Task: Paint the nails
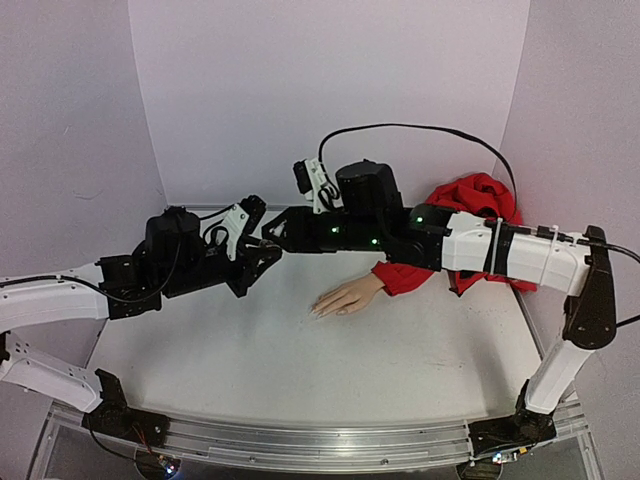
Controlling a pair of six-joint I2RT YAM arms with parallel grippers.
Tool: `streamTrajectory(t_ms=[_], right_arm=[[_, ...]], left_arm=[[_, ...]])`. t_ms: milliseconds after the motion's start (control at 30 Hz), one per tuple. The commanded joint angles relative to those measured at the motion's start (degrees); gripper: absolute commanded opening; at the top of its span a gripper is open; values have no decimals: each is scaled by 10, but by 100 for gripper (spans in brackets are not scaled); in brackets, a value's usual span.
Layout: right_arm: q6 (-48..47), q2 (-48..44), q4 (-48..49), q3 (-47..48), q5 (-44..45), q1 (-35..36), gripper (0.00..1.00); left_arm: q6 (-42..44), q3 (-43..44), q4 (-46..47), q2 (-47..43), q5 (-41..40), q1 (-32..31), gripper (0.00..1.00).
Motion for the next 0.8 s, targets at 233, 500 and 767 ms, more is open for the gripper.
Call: streamTrajectory(t_ms=[233, 500, 767], right_arm=[[-17, -8, 54, -6, -23, 0, 0], [-225, -6, 99, -51, -579, -17, 0], [-252, -31, 89, -78, -579, -16, 0]], left_arm=[[-33, 42, 28, -15, 73, -2, 0], [-119, 71, 59, -36, 570, 68, 0], [-111, 74, 66, -42, 660, 76, 0]])
